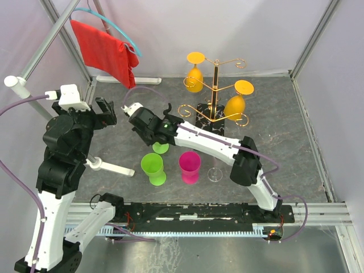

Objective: Place the wine glass upside down on the wine glass rack

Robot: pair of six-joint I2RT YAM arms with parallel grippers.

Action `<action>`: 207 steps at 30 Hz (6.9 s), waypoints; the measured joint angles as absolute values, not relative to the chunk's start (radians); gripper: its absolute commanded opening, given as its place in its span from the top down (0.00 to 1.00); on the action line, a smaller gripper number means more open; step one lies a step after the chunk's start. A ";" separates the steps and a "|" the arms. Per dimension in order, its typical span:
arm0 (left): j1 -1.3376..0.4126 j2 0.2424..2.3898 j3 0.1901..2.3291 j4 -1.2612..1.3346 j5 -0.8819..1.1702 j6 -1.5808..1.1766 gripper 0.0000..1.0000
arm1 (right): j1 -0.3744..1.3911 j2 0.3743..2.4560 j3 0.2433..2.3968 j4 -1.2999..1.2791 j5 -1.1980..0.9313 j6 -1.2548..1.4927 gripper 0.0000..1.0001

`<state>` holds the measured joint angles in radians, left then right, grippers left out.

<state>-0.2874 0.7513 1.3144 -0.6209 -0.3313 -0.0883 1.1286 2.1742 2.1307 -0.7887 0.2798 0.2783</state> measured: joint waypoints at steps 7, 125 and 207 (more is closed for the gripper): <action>-0.287 0.763 1.311 -0.590 -0.341 -0.236 0.01 | 1.129 1.959 2.054 -0.702 0.321 0.226 0.99; -0.286 1.068 0.923 0.454 -0.031 -0.203 0.97 | 1.340 0.930 1.233 -0.221 0.749 -0.149 0.00; -0.366 2.019 1.082 1.466 0.552 -0.279 0.97 | 1.340 0.774 1.181 -0.505 0.970 -0.071 0.00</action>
